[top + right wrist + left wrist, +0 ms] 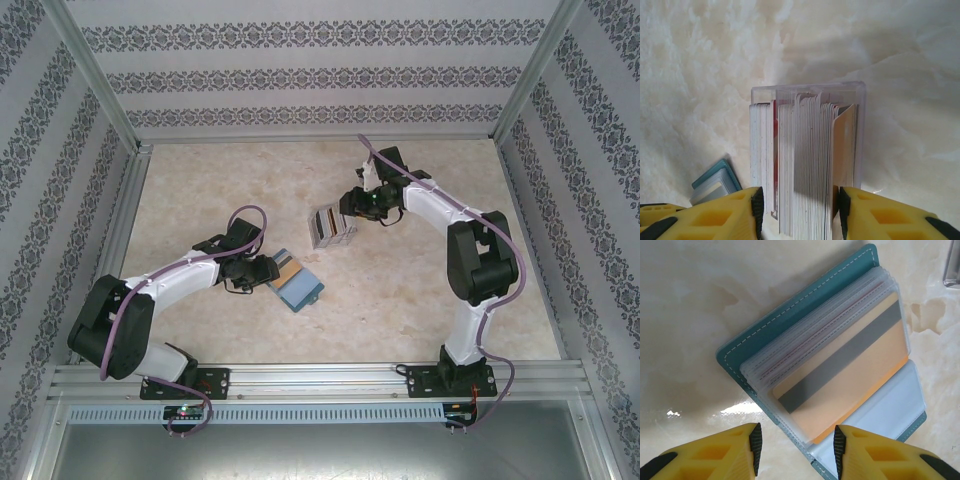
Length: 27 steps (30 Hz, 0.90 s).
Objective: Put the credit cards into the card holder
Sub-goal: Pick up the credit card from the storage box, then rotate the card holder at the center of the table.
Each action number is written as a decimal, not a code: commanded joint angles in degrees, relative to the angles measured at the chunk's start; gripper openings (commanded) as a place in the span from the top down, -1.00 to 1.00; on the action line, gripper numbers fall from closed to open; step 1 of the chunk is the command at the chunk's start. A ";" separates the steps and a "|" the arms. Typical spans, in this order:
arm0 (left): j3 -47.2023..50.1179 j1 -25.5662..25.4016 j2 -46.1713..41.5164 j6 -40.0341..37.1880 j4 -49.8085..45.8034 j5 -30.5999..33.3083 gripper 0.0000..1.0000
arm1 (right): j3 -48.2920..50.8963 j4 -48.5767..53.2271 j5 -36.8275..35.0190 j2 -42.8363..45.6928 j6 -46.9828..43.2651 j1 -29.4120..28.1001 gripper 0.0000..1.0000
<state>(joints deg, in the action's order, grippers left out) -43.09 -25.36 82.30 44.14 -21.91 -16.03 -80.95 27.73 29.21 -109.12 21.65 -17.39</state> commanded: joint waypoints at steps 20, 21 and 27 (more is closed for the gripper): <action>1.44 1.32 0.97 -0.99 0.23 1.45 0.11 | -0.09 0.30 -0.72 2.88 -1.10 2.09 0.73; 1.51 1.41 0.94 -0.99 0.06 1.93 0.11 | -0.01 0.40 -0.82 3.00 -1.24 2.18 0.76; 2.10 2.75 1.54 -1.25 0.31 3.09 0.14 | 1.12 0.38 -1.96 5.00 -1.55 2.87 0.88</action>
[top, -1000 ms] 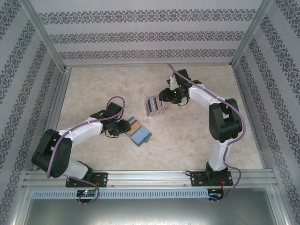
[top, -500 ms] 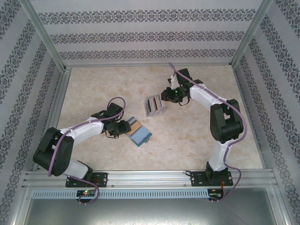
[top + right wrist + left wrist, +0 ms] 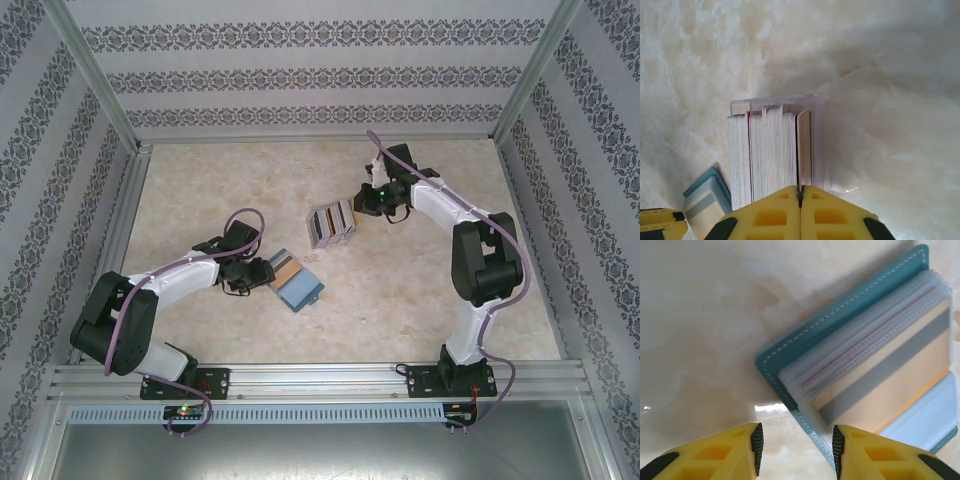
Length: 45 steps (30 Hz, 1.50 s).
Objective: Put the credit cards into the card holder
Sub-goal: Rotate the card holder at the center of the table.
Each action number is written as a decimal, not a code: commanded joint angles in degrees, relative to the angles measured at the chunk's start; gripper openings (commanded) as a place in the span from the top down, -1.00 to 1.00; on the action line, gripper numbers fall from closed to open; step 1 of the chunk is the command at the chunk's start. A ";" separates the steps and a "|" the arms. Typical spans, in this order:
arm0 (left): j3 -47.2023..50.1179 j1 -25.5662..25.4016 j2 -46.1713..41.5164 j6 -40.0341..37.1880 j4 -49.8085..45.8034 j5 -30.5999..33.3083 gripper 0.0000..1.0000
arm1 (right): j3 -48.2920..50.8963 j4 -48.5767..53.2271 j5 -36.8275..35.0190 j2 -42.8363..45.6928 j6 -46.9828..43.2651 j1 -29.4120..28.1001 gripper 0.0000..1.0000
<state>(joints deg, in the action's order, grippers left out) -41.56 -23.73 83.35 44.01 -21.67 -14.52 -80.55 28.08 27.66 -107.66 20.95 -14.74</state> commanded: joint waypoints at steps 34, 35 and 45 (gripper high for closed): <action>-3.06 4.49 0.12 -1.04 -1.97 -2.18 0.33 | 22.67 0.49 1.30 27.04 0.60 -7.34 0.95; -2.06 4.51 -0.58 -0.92 -1.80 -2.12 0.30 | 23.62 0.36 0.86 26.73 0.69 -8.84 0.95; -10.04 5.72 4.77 -5.60 -4.46 -0.16 0.19 | 27.01 -2.36 -1.67 21.44 2.64 -18.09 0.96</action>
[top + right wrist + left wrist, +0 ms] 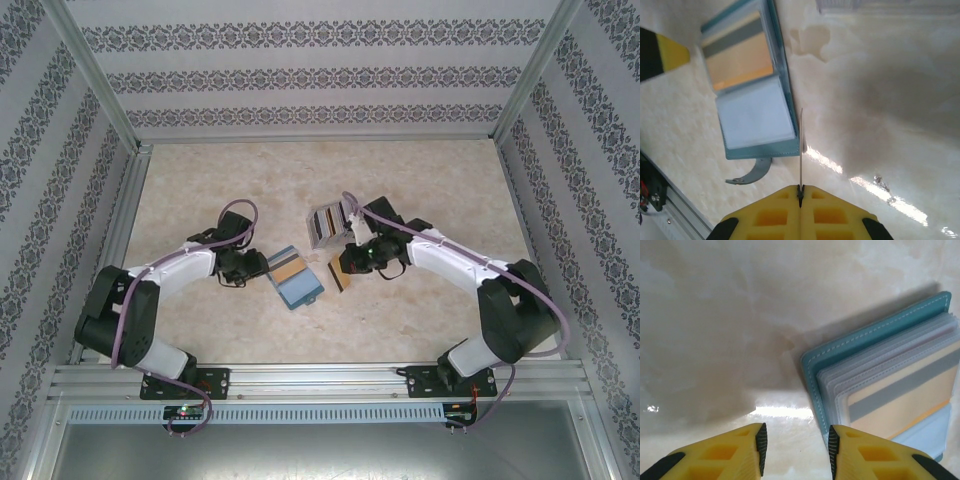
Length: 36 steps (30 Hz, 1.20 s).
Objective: Put the credit cards into the card holder
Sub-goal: Rotate the card holder at the center of the table.
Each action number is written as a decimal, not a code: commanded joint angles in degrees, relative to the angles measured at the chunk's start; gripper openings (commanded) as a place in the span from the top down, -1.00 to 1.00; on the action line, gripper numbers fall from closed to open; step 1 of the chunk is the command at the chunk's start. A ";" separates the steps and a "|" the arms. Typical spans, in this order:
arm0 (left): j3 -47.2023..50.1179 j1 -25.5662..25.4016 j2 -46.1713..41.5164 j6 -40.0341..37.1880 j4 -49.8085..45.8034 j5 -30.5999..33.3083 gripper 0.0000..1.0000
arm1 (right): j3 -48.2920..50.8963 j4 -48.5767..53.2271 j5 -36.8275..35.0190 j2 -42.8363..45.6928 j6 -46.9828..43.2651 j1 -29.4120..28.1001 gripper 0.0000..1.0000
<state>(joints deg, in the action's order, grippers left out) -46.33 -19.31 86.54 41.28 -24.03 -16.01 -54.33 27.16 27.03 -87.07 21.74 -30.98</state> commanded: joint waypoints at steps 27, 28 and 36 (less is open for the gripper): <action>-29.35 -2.75 27.63 -5.52 4.30 -16.37 0.29 | 5.75 -14.47 -4.30 -1.74 16.23 -22.37 0.98; -29.07 -2.84 28.12 -5.52 4.59 -16.95 0.29 | 4.96 -15.21 -5.28 -3.19 16.16 -22.36 0.98; -21.80 -0.95 24.42 -8.35 2.72 -13.78 0.30 | 4.10 -12.24 -9.64 -5.71 13.18 -18.04 0.99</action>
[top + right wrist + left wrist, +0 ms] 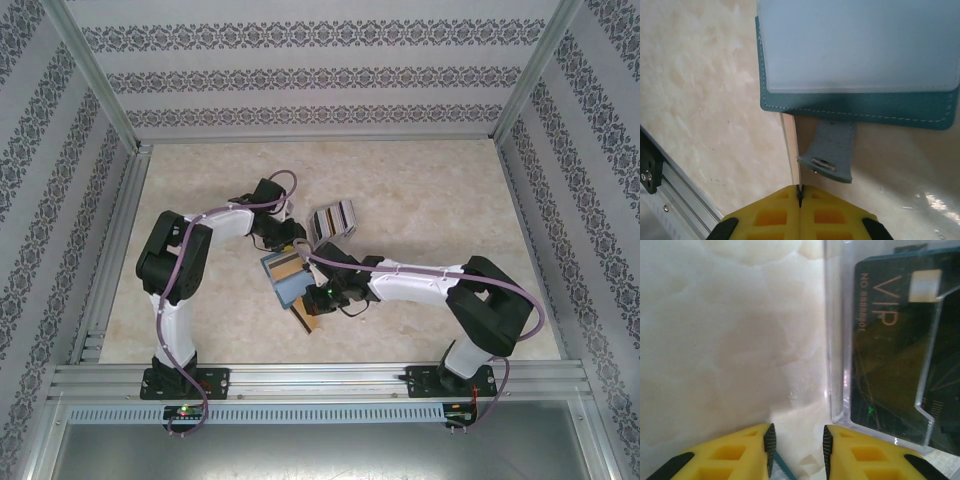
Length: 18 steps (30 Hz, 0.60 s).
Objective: Put the credit cards into the card holder
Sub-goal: Rotate the card holder at the center of the table.
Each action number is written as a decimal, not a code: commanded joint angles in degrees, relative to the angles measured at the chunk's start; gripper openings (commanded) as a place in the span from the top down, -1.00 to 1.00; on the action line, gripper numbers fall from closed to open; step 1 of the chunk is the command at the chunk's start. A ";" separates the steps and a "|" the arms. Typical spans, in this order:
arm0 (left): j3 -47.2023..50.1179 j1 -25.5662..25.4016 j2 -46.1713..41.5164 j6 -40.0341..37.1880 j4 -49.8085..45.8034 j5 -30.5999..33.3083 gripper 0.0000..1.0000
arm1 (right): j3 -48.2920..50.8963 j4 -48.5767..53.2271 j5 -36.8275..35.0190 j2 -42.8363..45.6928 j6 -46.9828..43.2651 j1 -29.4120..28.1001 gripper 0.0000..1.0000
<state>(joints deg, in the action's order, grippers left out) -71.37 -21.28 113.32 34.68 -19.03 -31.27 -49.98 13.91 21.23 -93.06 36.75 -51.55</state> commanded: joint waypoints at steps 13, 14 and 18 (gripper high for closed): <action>21.69 3.12 -16.33 0.44 -1.89 7.60 0.31 | -1.82 2.70 -3.18 -0.63 -7.46 12.90 0.98; 22.81 3.18 -17.30 0.79 -1.89 7.92 0.31 | -2.32 2.75 -3.21 -1.16 -7.64 13.12 0.98; 27.17 3.19 -21.72 2.50 -1.60 8.12 0.32 | -4.62 3.49 -3.68 -2.98 -8.92 14.13 0.98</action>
<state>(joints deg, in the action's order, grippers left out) -47.20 -18.35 93.17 35.42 -17.89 -25.15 -52.86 15.62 19.94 -94.24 29.93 -38.22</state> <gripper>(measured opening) 0.342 0.067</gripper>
